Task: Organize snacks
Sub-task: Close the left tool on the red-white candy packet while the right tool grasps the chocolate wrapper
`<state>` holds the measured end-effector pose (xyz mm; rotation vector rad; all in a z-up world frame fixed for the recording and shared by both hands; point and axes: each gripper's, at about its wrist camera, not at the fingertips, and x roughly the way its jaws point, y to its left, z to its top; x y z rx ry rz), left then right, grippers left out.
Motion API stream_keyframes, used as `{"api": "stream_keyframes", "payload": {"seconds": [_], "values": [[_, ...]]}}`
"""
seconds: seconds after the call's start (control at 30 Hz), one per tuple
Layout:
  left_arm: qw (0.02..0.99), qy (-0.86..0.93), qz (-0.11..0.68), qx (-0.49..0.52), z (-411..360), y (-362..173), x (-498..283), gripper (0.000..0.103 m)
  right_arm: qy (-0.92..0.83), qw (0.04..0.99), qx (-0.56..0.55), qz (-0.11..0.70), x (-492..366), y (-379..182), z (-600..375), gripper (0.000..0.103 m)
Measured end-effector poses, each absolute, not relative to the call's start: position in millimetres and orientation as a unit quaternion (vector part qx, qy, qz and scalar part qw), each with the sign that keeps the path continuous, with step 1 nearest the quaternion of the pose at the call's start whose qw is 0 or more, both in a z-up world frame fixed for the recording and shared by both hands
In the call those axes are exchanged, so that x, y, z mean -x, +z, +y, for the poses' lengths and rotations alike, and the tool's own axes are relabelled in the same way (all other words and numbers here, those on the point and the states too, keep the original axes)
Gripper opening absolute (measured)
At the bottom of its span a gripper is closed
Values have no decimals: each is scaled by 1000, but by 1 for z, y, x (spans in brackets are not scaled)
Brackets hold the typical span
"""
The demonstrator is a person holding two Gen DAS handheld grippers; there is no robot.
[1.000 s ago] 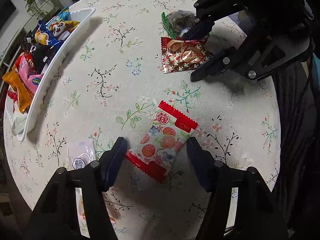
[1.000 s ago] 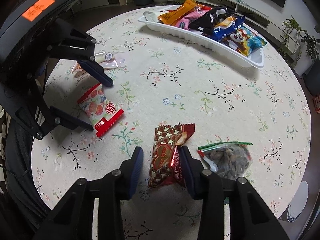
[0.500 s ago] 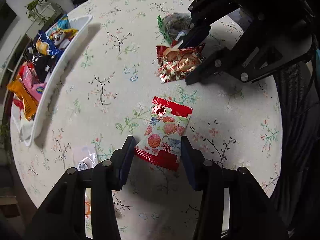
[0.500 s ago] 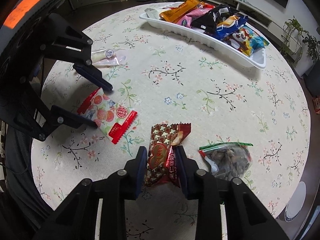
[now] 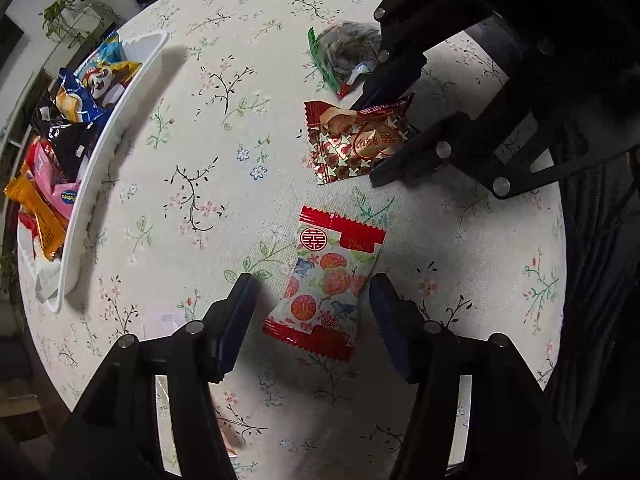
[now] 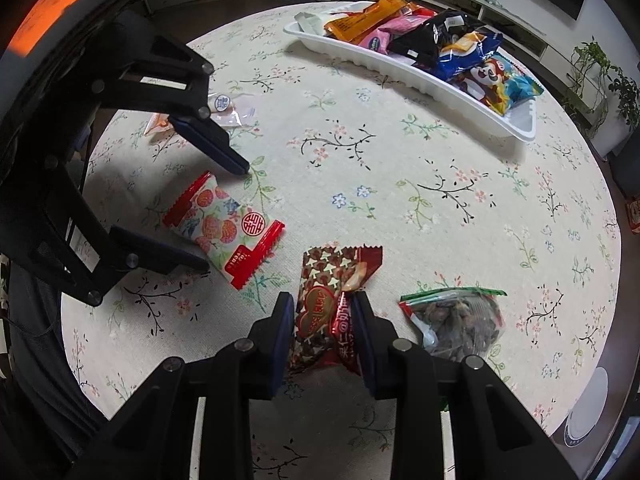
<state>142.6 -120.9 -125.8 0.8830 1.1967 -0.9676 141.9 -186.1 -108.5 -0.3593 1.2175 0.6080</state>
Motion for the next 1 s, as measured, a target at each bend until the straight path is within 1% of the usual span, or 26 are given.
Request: {"api": "stream_keyframes", "payload": {"seconds": [0.07,0.13,0.37,0.57,0.6,0.63,0.7,0.87,0.9,1.0], "values": [[630,-424,531,-377,-121,-126,-145,56,280,761,164,562,-143,-109,-186,33],[626,-427,536,-371,-121,-127,-149,52,280,760,163,563,-144,-109,-186,34],[627,-424,537,-373,-120,-124,-150,51,272,759,152,572,-146,-109,-185,36],[628,-425,538,-368,-122,-124,-149,48,271,758,158,571,-145,-110,-180,38],[629,-425,537,-369,-121,-124,-148,46,272,758,160,571,-145,-110,-180,38],[630,-425,535,-370,-121,-124,-147,42,272,758,161,571,-146,-112,-178,38],[635,-420,532,-371,-118,-123,-149,36,270,757,165,571,-144,-111,-178,32],[641,-416,530,-368,-115,-120,-143,35,271,755,170,573,-143,-112,-176,27],[642,-414,532,-365,-114,-120,-143,34,271,755,169,573,-142,-112,-176,24],[649,-409,537,-352,-110,-118,-143,33,269,757,171,570,-141,-112,-177,23]]}}
